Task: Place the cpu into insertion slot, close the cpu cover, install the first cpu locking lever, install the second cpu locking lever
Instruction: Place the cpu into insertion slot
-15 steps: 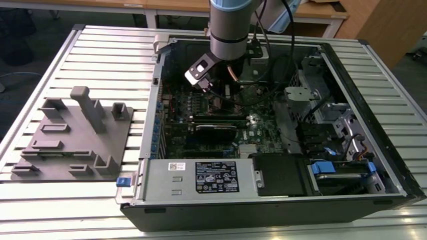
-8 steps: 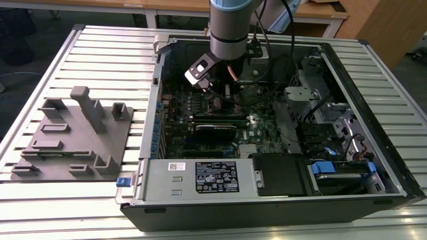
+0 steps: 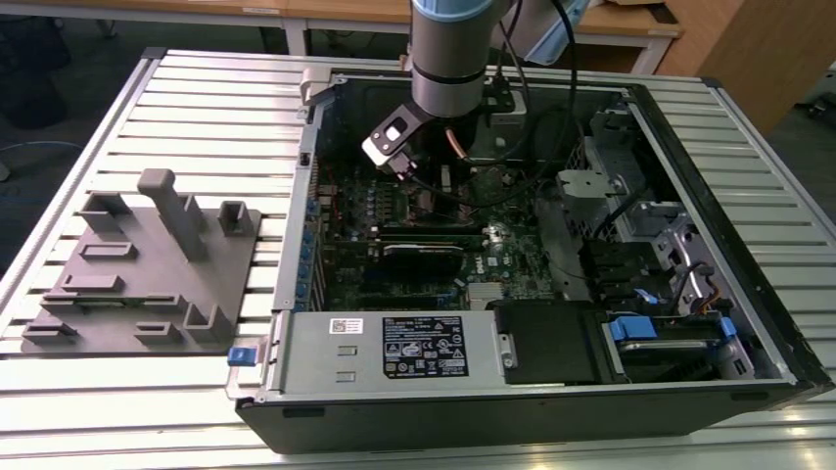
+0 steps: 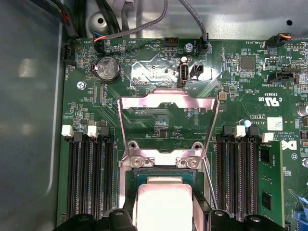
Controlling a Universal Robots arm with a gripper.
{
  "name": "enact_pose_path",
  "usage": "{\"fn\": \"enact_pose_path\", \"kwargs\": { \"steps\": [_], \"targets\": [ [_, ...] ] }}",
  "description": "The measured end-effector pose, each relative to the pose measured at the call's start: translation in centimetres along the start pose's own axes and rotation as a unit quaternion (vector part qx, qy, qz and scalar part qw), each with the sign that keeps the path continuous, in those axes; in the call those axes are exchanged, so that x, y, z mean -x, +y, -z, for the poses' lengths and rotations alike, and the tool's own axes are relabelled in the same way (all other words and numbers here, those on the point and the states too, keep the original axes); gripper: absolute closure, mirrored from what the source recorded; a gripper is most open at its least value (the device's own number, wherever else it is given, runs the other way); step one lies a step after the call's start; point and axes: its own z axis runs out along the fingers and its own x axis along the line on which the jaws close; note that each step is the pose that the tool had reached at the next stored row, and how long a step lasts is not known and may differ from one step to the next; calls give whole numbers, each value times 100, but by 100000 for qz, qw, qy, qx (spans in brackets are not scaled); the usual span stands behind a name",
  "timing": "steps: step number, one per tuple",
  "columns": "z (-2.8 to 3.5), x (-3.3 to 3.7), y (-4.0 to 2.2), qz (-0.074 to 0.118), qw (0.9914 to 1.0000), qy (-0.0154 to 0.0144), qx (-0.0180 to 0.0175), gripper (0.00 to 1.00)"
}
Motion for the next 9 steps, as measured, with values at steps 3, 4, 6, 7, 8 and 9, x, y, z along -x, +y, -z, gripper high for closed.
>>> {"fn": "enact_pose_path", "kwargs": {
  "steps": [3,4,6,7,8,9],
  "targets": [
    [-1,0,0,0,100000,-7,-5,46],
    [-5,-1,0,0,100000,6,1,46],
    [-13,1,0,0,100000,-12,-6,46],
    [-15,1,-1,1,100000,-21,-10,46],
    [-15,1,-1,2,100000,-17,-11,46],
    [-16,1,-1,3,100000,-15,-11,46]
  ]
}}
